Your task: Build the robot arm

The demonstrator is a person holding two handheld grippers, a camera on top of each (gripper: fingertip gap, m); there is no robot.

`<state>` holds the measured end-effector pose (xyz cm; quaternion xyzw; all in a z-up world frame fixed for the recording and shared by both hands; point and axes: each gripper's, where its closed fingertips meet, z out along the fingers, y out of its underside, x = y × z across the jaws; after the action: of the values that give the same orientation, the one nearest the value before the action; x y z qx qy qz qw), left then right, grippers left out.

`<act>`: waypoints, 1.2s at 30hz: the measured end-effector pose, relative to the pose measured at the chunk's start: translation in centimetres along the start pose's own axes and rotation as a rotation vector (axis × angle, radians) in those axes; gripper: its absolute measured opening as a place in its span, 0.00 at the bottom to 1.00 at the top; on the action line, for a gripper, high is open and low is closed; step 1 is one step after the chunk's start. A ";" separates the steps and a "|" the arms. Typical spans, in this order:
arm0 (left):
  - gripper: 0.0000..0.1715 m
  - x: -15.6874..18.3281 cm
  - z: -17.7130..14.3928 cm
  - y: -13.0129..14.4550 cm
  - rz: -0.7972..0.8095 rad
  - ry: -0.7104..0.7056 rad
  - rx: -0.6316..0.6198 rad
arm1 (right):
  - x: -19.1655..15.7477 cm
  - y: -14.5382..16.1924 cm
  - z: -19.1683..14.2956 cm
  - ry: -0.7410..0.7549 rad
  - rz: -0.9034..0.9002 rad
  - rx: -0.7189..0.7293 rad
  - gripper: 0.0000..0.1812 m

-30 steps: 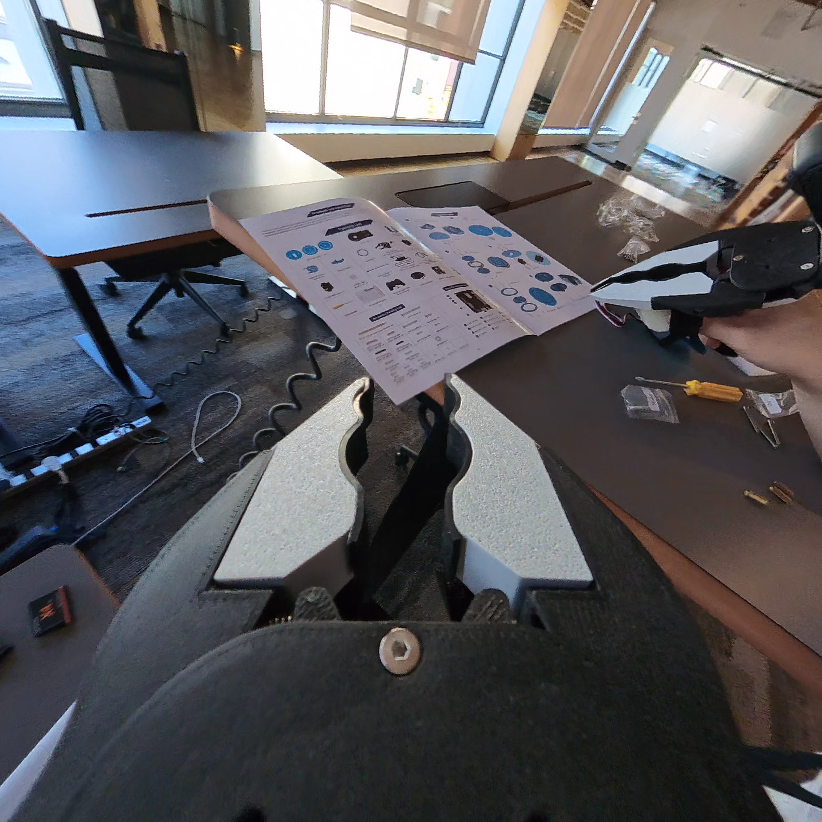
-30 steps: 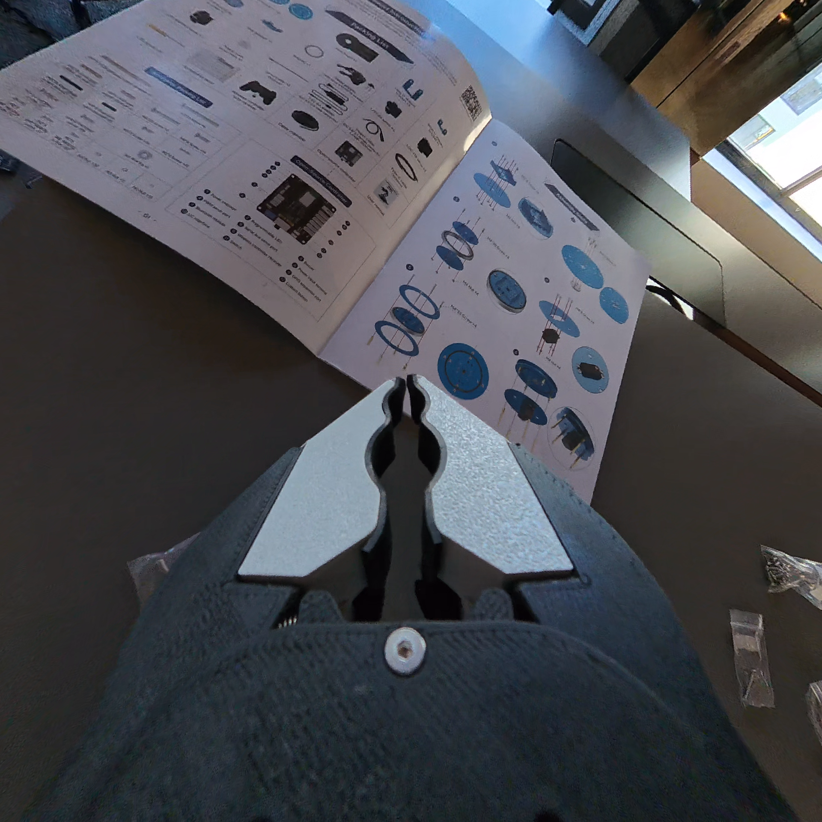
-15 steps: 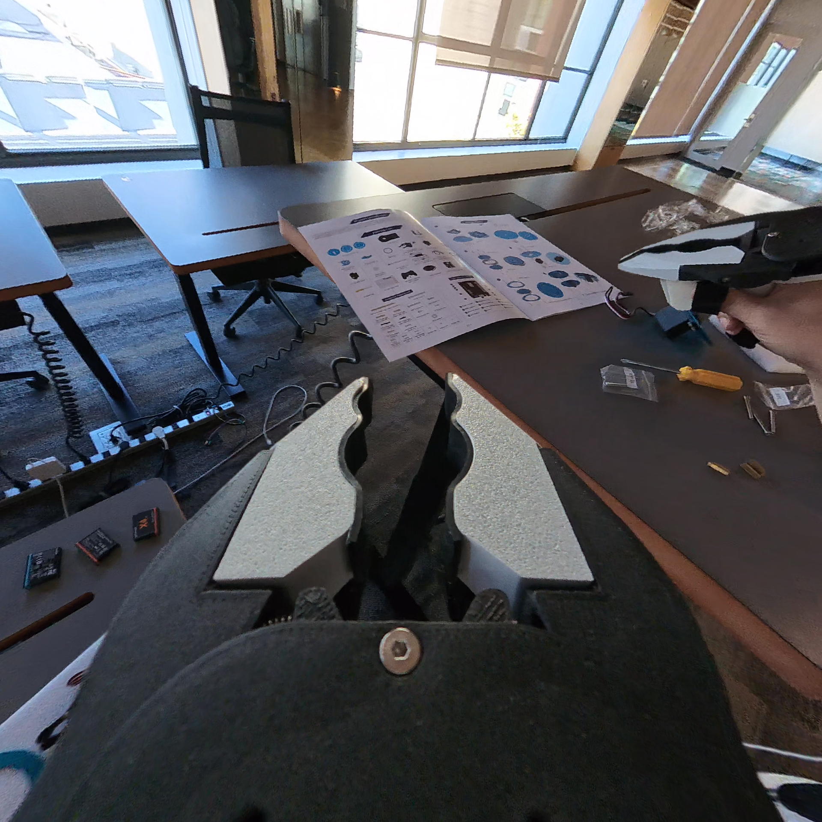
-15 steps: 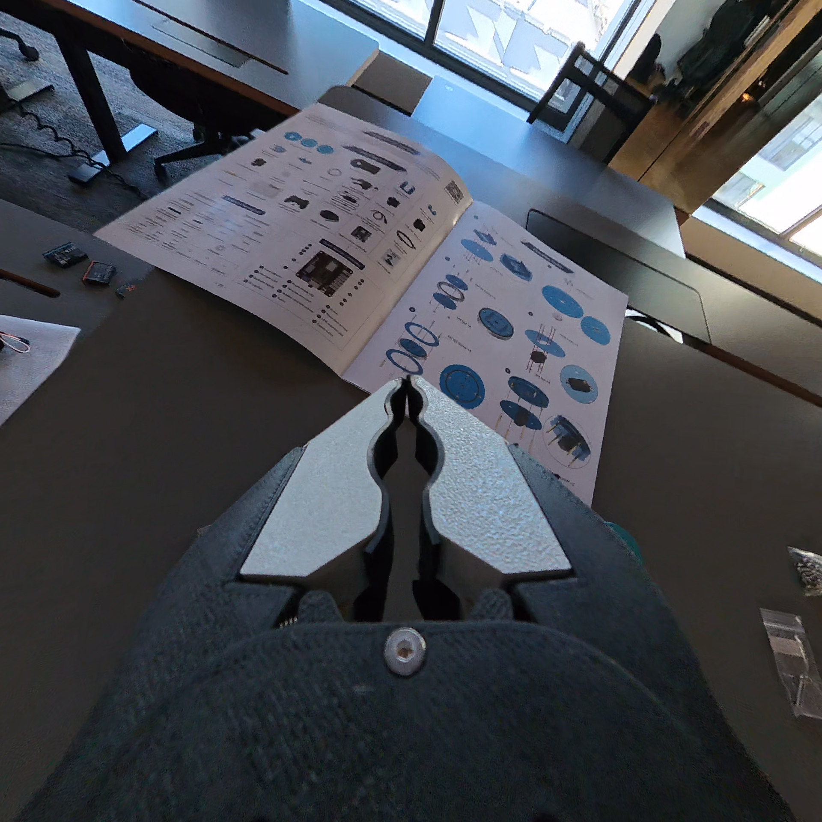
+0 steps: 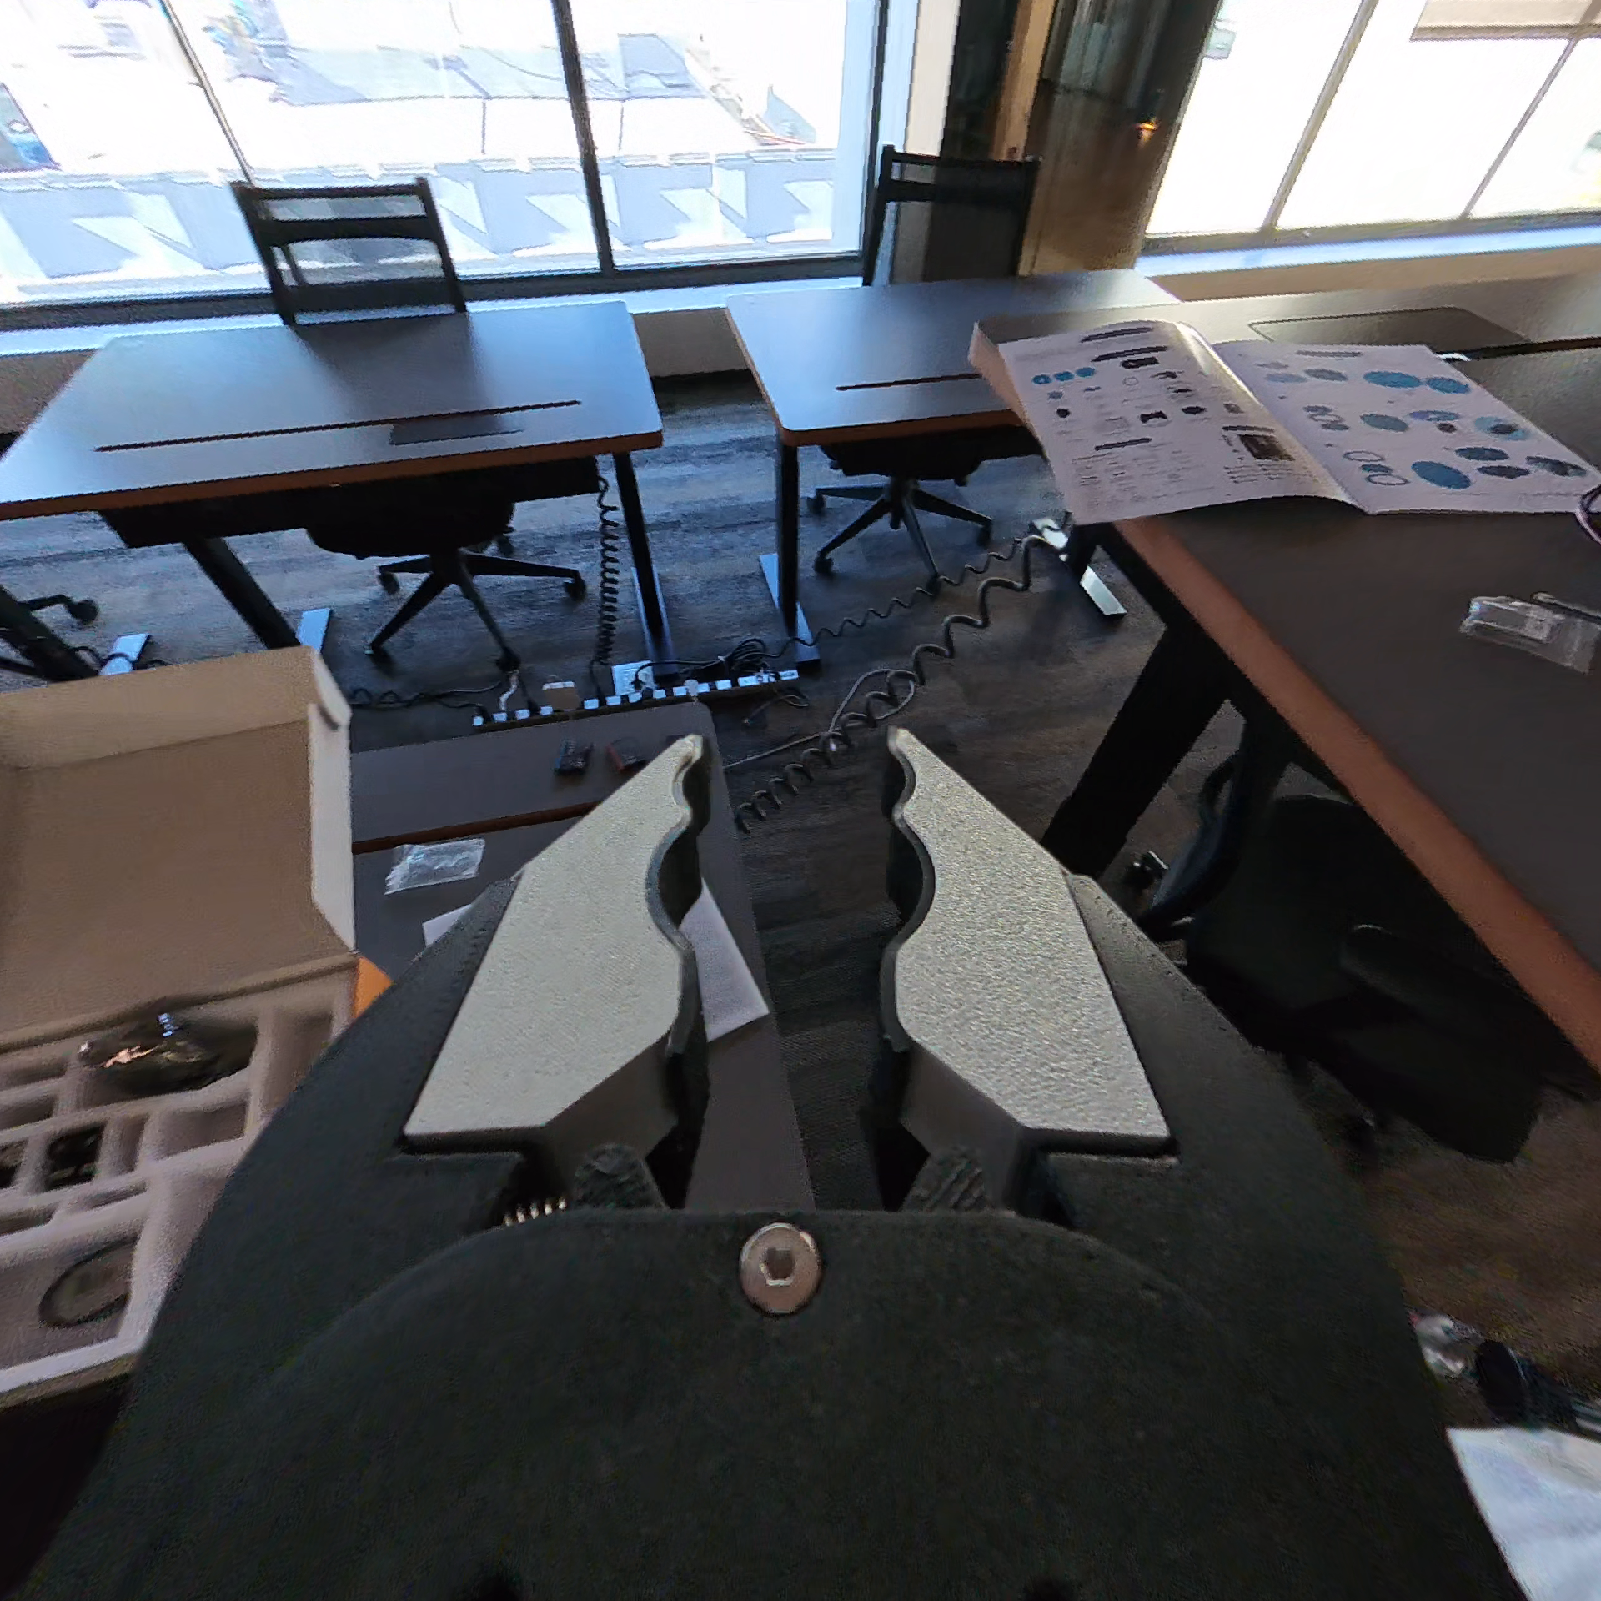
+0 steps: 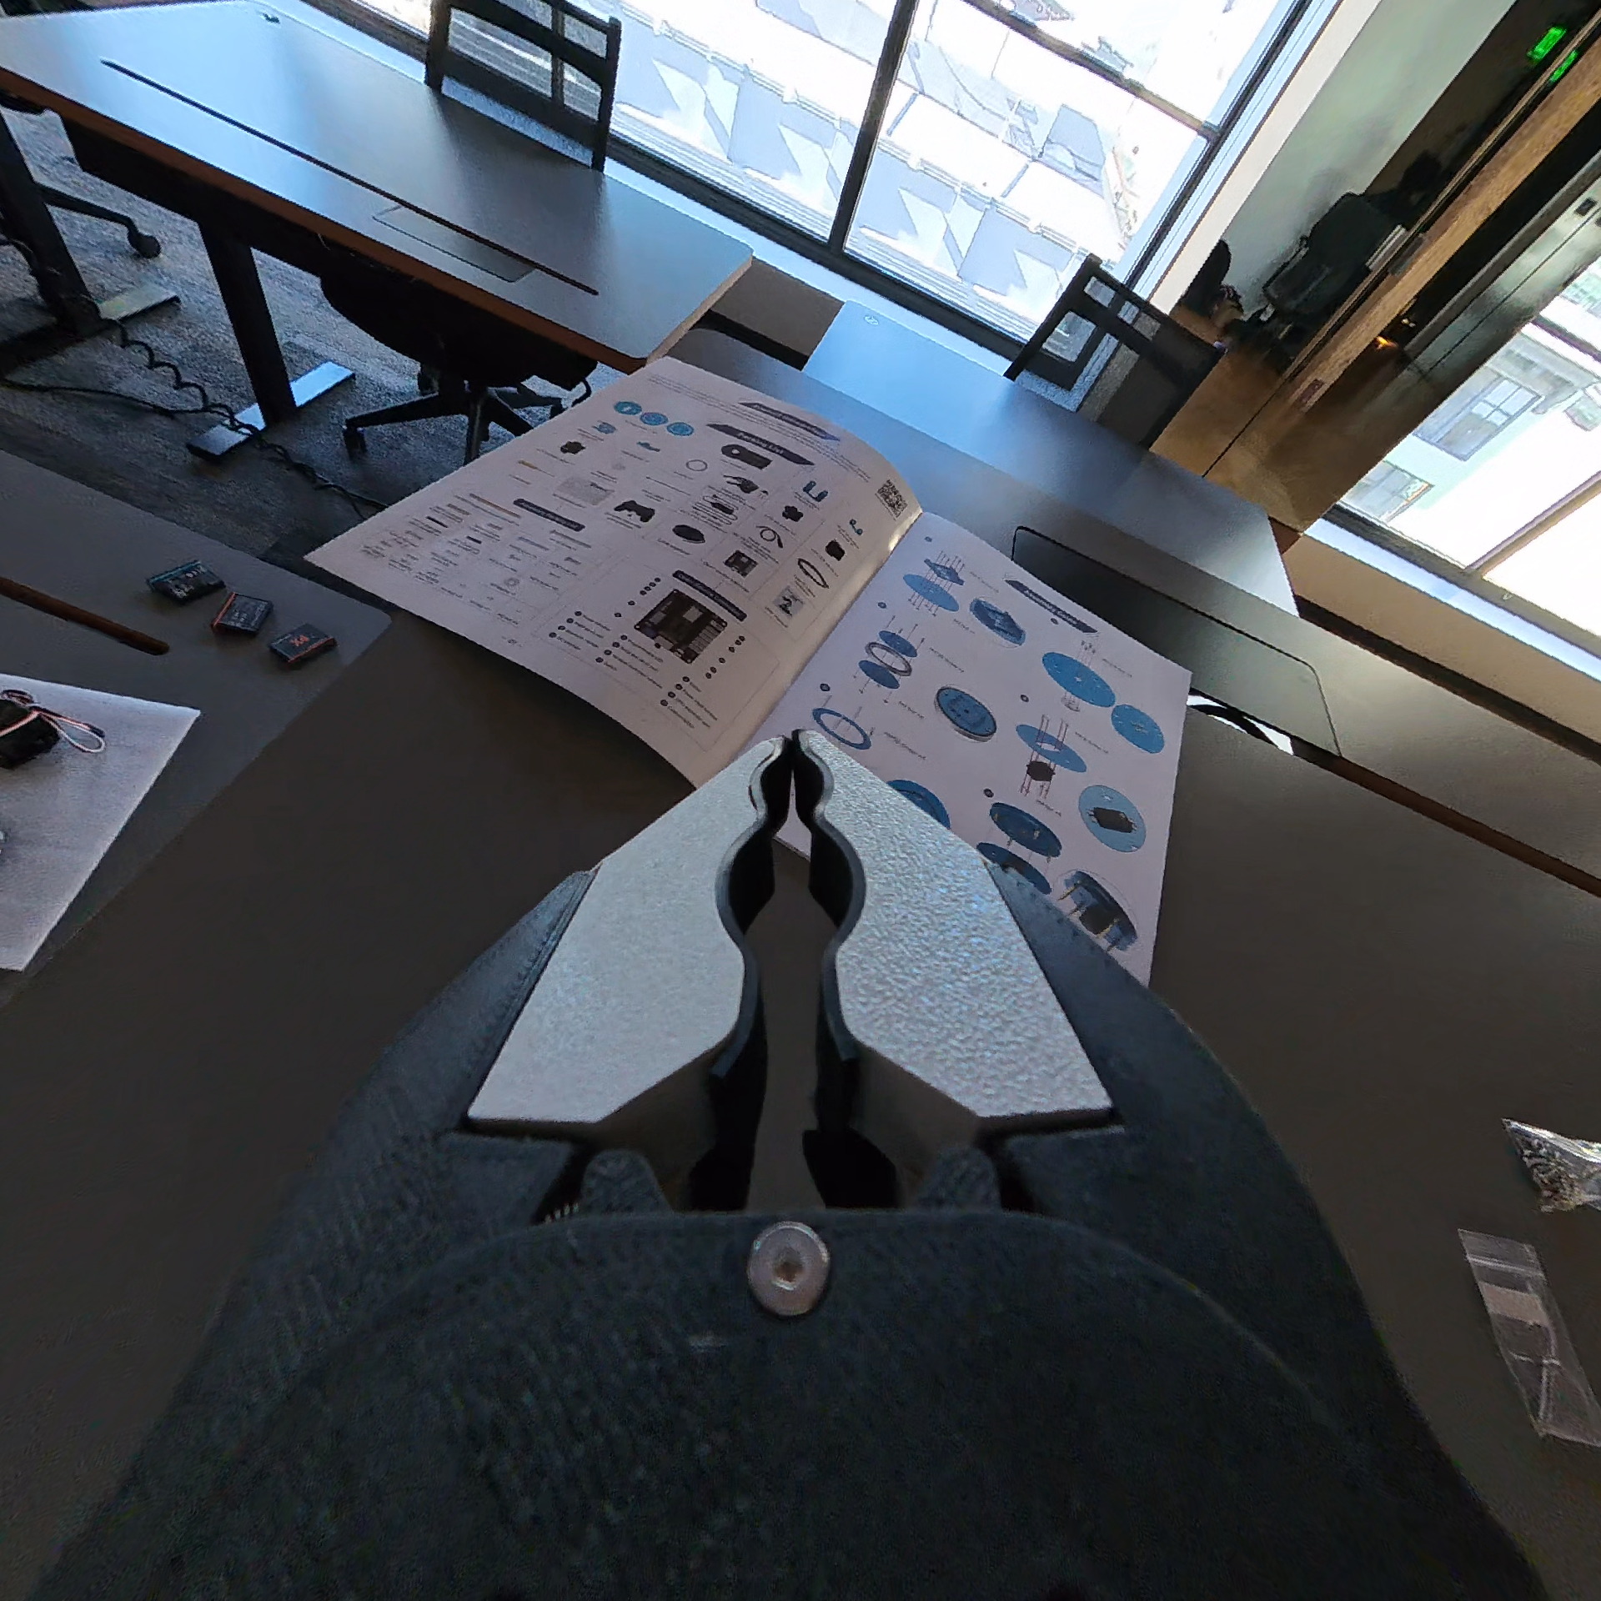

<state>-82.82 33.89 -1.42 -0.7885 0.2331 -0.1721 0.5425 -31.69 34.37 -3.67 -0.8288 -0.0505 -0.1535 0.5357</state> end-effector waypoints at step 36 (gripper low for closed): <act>0.22 -12.8 -6.7 -1.7 -0.002 0.068 0.309 | -14.8 -5.8 -13.0 -0.336 -0.013 0.383 0.19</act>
<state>-96.66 36.32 2.27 -0.6897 0.2213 -0.2330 0.6489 -49.75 26.30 1.75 -0.7258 -0.1723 -0.0045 0.6659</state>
